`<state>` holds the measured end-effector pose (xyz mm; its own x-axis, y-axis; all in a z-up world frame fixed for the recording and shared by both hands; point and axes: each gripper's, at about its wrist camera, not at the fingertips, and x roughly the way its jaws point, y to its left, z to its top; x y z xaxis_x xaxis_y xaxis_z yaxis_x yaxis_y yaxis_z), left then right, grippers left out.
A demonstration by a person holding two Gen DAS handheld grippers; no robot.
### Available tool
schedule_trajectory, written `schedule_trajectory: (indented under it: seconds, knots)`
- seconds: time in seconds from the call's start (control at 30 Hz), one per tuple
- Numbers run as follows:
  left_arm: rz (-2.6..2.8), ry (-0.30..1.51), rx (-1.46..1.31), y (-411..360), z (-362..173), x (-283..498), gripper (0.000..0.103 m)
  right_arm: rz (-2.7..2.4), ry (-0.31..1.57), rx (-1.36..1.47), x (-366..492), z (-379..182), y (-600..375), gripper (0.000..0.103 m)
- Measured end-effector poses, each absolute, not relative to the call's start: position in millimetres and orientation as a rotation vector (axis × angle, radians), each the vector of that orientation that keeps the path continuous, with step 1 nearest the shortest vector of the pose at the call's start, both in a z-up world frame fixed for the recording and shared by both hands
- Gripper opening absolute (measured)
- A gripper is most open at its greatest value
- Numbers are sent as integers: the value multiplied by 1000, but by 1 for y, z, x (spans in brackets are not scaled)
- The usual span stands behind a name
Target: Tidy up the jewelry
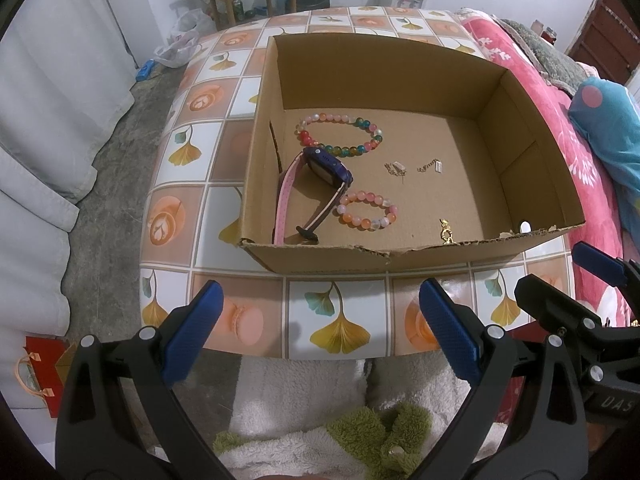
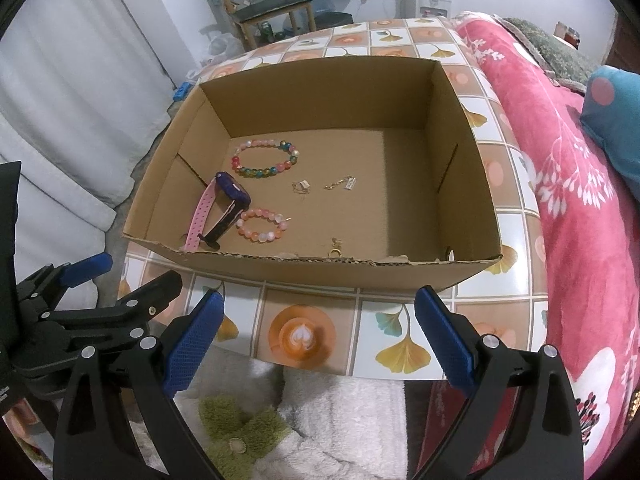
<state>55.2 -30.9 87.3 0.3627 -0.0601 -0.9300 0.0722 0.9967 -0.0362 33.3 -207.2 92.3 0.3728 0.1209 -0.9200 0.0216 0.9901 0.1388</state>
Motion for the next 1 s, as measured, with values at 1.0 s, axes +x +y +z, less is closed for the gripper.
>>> schedule_trajectory:
  seconds: [1.0]
  knots:
    - [-88,1204,13,-29,84,54,95,73,1189,139,34,92,-204,94]
